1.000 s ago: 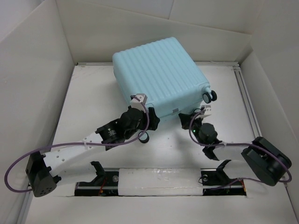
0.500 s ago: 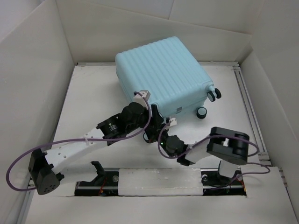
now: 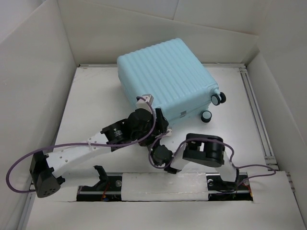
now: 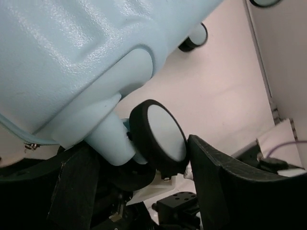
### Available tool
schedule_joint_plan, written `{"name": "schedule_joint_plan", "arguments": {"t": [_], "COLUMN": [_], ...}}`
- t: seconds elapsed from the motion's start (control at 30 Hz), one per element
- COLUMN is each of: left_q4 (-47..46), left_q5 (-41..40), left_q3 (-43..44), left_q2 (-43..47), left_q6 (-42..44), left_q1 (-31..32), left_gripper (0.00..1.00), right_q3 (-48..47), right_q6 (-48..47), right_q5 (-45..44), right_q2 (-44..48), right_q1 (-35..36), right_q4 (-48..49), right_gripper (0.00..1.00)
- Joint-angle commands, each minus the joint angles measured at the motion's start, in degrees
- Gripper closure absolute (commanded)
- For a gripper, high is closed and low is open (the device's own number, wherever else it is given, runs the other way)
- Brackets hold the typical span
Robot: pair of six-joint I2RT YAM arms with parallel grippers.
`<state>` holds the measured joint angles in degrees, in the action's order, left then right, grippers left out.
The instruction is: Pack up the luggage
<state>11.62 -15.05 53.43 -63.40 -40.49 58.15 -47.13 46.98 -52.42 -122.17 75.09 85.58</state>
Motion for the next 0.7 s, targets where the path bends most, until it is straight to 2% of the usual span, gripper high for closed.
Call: {"name": "schedule_joint_plan", "arguments": {"t": [0.0, 0.03, 0.07, 0.1, 0.2, 0.23, 0.3, 0.33, 0.37, 0.4, 0.43, 0.47, 0.53, 0.57, 0.63, 0.67], "left_q4": [-29.5, -27.8, -25.4, -19.0, -9.0, -6.8, -2.9, -1.2, 2.5, 2.5, 3.3, 3.3, 4.8, 4.8, 3.8, -0.1], "left_q5": [27.6, 26.0, 23.9, 20.9, 7.9, 4.4, -3.7, -6.6, -12.4, -14.1, -14.1, -14.1, -14.1, -14.1, -11.4, -9.8], "left_q3": [6.4, 7.4, 8.8, 11.7, 13.6, 13.6, 9.2, 7.0, 1.6, 1.6, -5.6, -9.5, -16.0, -21.0, -25.3, -28.7], "left_q2": [-0.8, -0.8, -0.2, 0.3, 4.8, 6.8, 14.5, 17.5, 23.6, 26.8, 29.9, 32.7, 37.5, 38.2, 38.2, 38.2], "left_q6": [-6.9, -4.5, -2.6, -0.8, 4.0, 4.0, 4.0, 2.9, 1.1, -0.6, -1.9, -3.6, -6.6, -8.0, -9.9, -9.9], "left_q1": [8.9, 8.9, 8.9, 8.9, 8.9, 8.9, 8.9, 8.9, 8.9, 8.9, 8.9, 8.9, 8.9, 8.9, 8.9, 8.9], "left_gripper": [1.00, 0.81, 0.66, 0.52, 0.20, 0.19, 0.17, 0.17, 0.21, 0.28, 0.36, 0.47, 0.59, 0.62, 0.67, 0.67], "right_q3": [7.0, 9.8, 15.5, 18.1, 26.0, 27.1, 27.6, 26.3, 21.4, 21.4, 15.1, 12.4, 6.9, 5.6, 3.1, 1.2], "right_q6": [1.4, 1.4, 1.4, 1.4, 3.5, 4.2, 7.2, 8.1, 10.5, 12.4, 15.0, 17.7, 19.9, 21.4, 28.5, 29.6], "right_q5": [14.8, 13.7, 10.4, 9.4, 5.7, 4.9, 3.1, 2.2, 1.5, 0.6, -1.2, -3.1, -4.2, -4.2, -5.3, -5.3], "right_q2": [4.5, 6.1, 7.7, 9.3, 16.5, 21.0, 26.4, 32.2, 35.0, 37.5, 39.4, 41.6, 43.5, 45.7, 48.1, 49.3], "right_q1": [7.4, 9.2, 10.2, 11.1, 15.0, 16.0, 18.9, 20.2, 22.1, 23.2, 24.3, 25.7, 27.2, 27.2, 27.7, 27.7], "right_q4": [18.2, 18.2, 18.2, 17.5, 11.0, 3.7, -7.2, -14.1, -32.4, -43.8, -55.3, -71.2, -82.8, -92.6, -102.6, -106.2], "right_gripper": [0.74, 0.61, 0.51, 0.38, 0.34, 0.34, 0.34, 0.34, 0.34, 0.34, 0.34, 0.37, 0.50, 0.76, 0.95, 1.00]}}
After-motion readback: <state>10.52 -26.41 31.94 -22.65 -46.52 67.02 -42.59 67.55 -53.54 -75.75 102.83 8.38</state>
